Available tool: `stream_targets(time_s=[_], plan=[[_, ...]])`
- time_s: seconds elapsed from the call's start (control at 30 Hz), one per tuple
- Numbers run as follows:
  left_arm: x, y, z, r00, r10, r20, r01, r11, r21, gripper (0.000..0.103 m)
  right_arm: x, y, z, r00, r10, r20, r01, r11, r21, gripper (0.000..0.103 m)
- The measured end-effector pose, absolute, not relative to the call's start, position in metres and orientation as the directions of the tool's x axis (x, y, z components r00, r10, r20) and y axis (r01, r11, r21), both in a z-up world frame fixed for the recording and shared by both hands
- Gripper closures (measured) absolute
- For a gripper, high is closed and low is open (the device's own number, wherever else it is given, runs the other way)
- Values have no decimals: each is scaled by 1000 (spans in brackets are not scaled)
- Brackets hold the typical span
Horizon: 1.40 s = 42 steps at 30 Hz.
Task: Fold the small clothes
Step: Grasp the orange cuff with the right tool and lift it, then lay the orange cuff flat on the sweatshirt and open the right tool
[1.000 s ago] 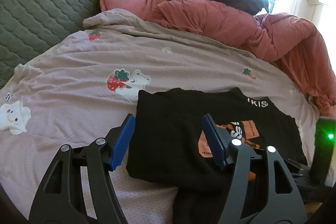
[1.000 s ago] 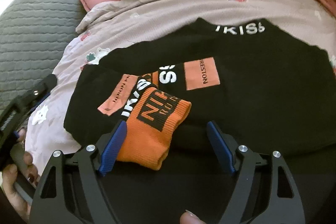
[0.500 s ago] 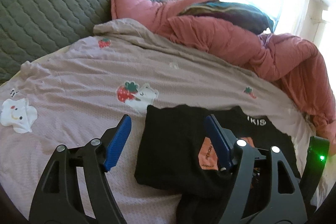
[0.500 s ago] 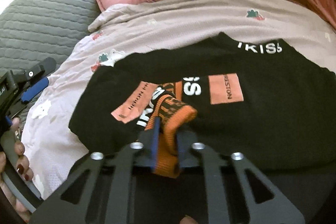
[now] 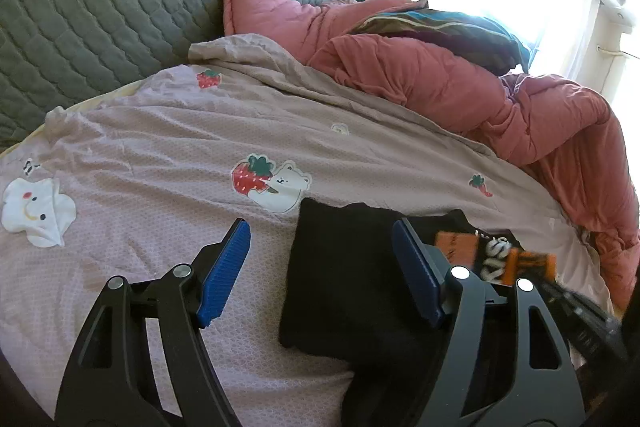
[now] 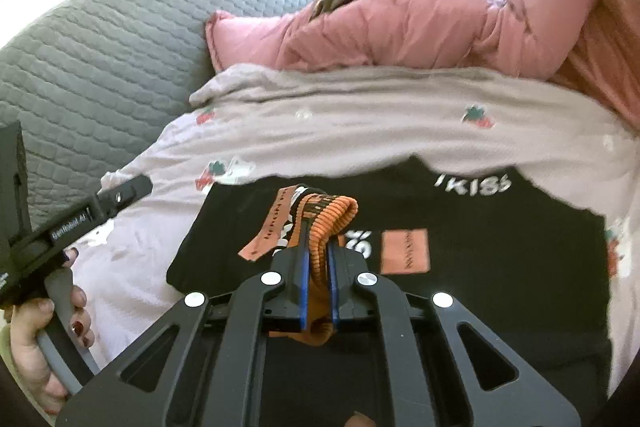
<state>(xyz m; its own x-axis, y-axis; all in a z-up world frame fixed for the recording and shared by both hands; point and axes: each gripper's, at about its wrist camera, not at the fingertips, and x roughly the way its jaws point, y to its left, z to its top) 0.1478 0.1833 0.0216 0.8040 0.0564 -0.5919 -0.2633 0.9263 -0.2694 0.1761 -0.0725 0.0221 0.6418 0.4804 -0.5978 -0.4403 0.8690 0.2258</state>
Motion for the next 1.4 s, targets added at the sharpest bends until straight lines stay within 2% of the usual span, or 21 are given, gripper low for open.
stream_targets(time_s=[0.43,0.93,1.4], plan=[[149,179,19,800,53,-598,-253,933,-256,37,186,-149,44,783,310,-540,-278,950,143,98],[161,147,11,783,12,-622,-166,968,-190,37,194,-195,28,815,174,-553,-147,985,93,98],[207,95,2,711,-103,-696,-81,970,-227,37,202,-219,11,785,147,-602,-91,988,123,98]])
